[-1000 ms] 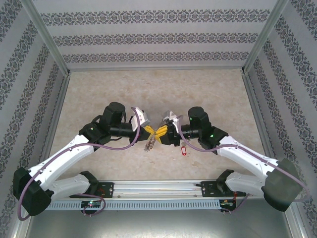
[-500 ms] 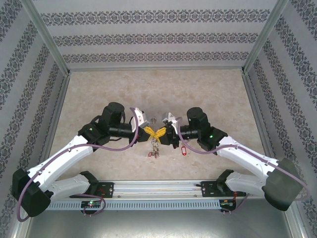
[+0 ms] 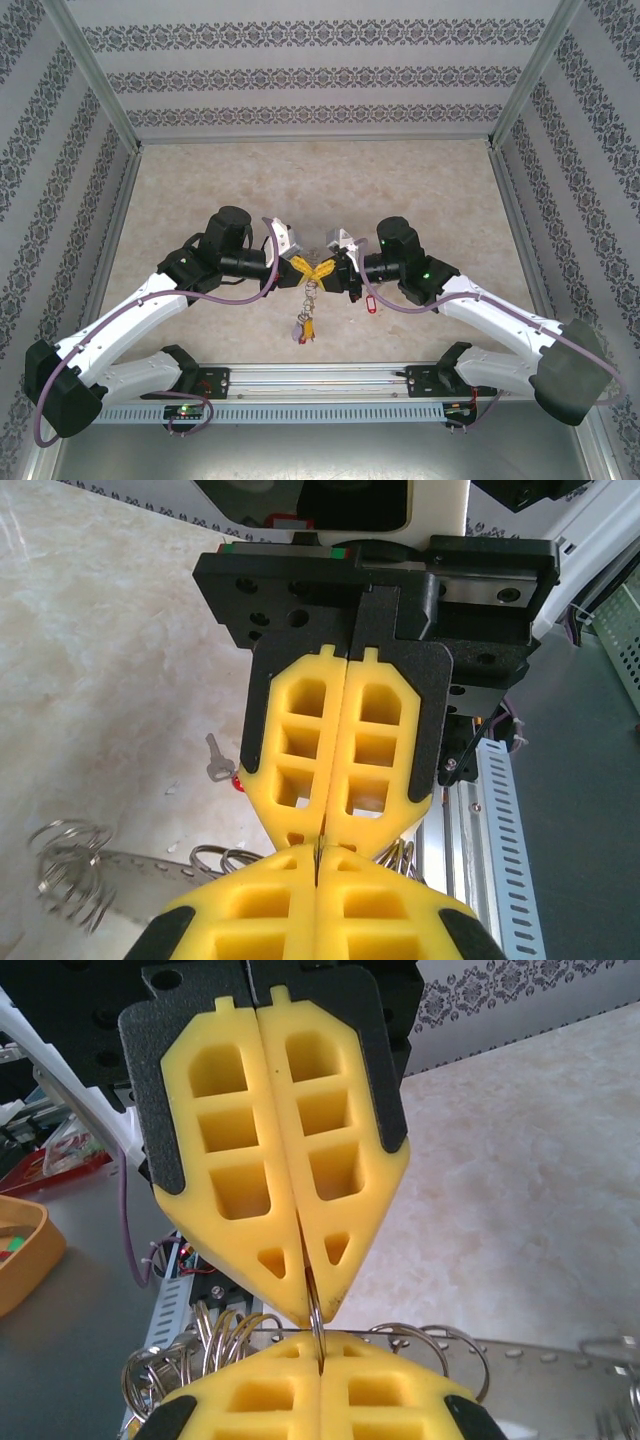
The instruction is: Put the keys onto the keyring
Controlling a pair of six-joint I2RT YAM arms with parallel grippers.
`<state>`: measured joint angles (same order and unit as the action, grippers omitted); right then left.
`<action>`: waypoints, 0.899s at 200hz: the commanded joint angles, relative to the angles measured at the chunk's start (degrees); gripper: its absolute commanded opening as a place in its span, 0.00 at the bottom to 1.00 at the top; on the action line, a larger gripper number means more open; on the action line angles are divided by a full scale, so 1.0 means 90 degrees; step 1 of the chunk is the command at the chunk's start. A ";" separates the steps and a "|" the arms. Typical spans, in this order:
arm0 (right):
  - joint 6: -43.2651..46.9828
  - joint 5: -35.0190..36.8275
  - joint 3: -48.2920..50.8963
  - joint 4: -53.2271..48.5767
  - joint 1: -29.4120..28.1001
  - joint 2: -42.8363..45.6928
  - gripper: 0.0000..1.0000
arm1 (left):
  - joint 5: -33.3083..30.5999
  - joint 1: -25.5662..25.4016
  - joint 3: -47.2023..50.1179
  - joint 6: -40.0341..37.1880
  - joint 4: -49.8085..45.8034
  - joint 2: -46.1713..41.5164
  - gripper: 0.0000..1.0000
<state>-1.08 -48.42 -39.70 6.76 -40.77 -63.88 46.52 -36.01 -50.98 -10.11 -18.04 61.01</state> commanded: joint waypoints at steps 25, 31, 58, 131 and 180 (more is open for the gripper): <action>0.0075 -0.0212 -0.0042 0.0697 -0.0211 0.0247 0.20 | 0.0241 -0.0043 -0.0159 -0.0049 0.0384 -0.0012 0.00; 0.0077 -0.0192 -0.0042 0.0704 -0.0206 0.0252 0.20 | 0.0232 -0.0043 -0.0162 -0.0049 0.0375 -0.0014 0.00; 0.0056 -0.0142 -0.0089 0.0729 -0.0206 0.0223 0.05 | 0.0232 -0.0044 -0.0161 -0.0058 0.0384 -0.0020 0.00; 0.0173 -0.0118 0.0174 0.1060 -0.0207 0.0528 0.00 | 0.0021 -0.0042 -0.0097 0.0016 0.0417 -0.0183 0.00; -0.0079 -0.0307 0.0343 0.1660 -0.0074 0.1032 0.00 | 0.0196 0.0031 0.0440 0.0693 0.1405 -0.1028 0.23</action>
<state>-1.26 -47.70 -37.06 13.39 -41.74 -57.04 47.37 -36.27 -49.12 -7.73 -12.82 55.24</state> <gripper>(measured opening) 0.063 0.218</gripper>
